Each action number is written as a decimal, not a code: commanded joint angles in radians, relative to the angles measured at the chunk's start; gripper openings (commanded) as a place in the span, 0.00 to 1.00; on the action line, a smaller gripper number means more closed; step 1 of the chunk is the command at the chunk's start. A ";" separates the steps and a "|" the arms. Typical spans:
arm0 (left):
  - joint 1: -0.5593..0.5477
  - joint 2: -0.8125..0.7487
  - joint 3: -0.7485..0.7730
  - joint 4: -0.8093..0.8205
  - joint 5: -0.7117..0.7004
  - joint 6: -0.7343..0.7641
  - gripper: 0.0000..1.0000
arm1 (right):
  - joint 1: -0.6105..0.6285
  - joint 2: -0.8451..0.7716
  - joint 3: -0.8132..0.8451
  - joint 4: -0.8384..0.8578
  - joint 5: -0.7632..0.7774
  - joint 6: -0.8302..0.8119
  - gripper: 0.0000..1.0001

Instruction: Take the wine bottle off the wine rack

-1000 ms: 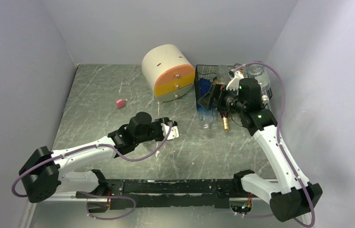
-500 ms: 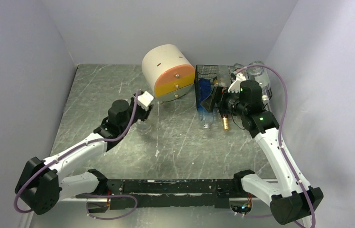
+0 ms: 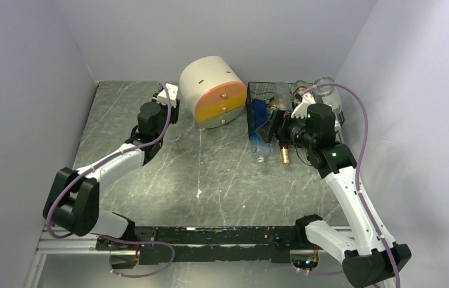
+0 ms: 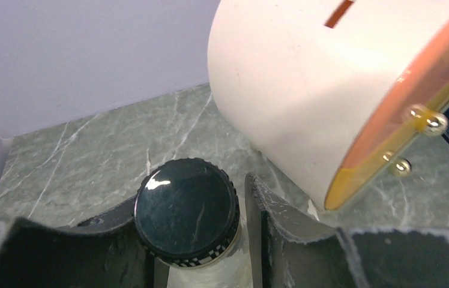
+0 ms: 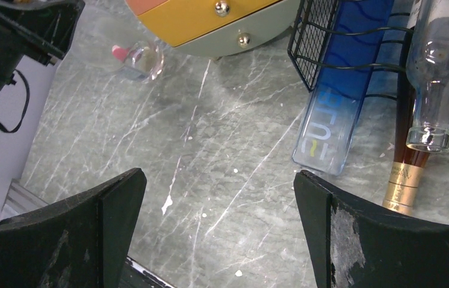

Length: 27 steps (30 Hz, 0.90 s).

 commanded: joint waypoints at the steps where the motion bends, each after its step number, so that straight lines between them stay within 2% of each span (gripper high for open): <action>1: 0.027 0.031 0.106 0.307 -0.043 0.017 0.07 | -0.006 -0.027 -0.013 -0.025 0.007 -0.004 1.00; 4: 0.052 0.046 0.086 0.353 0.015 -0.009 0.09 | -0.006 -0.035 -0.020 -0.035 0.013 -0.005 1.00; 7: 0.079 0.047 0.041 0.393 0.050 -0.041 0.17 | -0.006 -0.033 -0.025 -0.035 0.016 -0.006 1.00; 11: 0.092 0.056 -0.042 0.495 0.087 0.011 0.26 | -0.006 -0.014 -0.028 -0.013 -0.002 0.002 1.00; 22: 0.101 0.059 -0.084 0.520 0.113 -0.025 0.25 | -0.006 -0.006 -0.056 0.016 -0.049 0.035 1.00; 23: 0.100 0.058 -0.086 0.517 0.105 -0.030 0.29 | -0.006 -0.009 -0.057 0.012 -0.048 0.033 1.00; 24: 0.100 0.055 -0.085 0.515 0.097 -0.035 0.38 | -0.006 -0.011 -0.059 0.009 -0.045 0.032 1.00; 27: 0.101 0.032 -0.088 0.510 0.068 -0.052 0.94 | -0.006 -0.018 -0.063 0.002 -0.046 0.030 1.00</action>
